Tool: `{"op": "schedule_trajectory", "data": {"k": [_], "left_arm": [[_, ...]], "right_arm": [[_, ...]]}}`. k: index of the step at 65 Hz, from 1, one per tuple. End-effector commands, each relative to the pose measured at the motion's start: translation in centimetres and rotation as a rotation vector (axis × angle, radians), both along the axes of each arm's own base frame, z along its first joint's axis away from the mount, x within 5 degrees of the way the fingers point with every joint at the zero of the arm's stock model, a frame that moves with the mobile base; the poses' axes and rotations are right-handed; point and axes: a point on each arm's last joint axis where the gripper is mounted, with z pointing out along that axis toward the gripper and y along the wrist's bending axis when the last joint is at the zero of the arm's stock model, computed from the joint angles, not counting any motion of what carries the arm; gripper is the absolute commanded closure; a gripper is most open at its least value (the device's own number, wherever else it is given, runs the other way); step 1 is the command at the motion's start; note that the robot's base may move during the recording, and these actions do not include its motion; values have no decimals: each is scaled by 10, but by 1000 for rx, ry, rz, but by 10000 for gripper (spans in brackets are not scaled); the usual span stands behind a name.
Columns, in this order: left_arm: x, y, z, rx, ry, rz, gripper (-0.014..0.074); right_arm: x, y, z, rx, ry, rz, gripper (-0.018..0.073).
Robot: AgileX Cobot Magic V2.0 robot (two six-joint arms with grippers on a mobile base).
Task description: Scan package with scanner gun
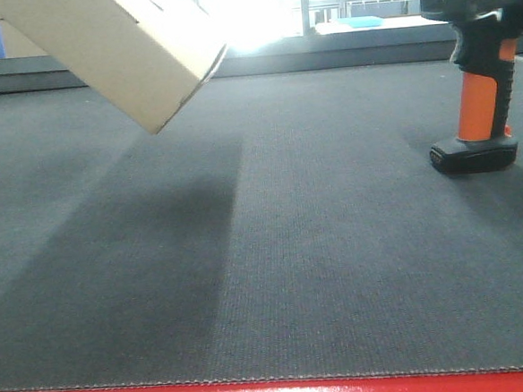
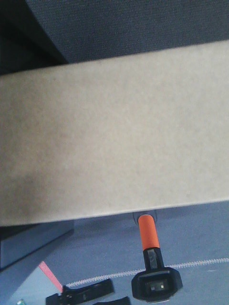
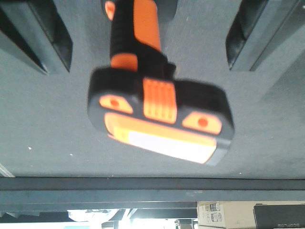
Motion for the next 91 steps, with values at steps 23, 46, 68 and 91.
{"op": "schedule_trajectory", "data": {"k": [23,46,68,91], "left_arm": [[-2,1,5,-3,-14,9,707],[-2,1,5,2,-14,9,707],[-2,1,5,6,-14,9,707],[-2,1,5,6,-14,9,707]], "right_arm": [[24,1,-17,7,57,-14,-1],[37,1,-30,99,52,-46,-1],[38,0,-25,98,-12,-55,-1],[49,-1,-34,102,-7,-74,-1]]}}
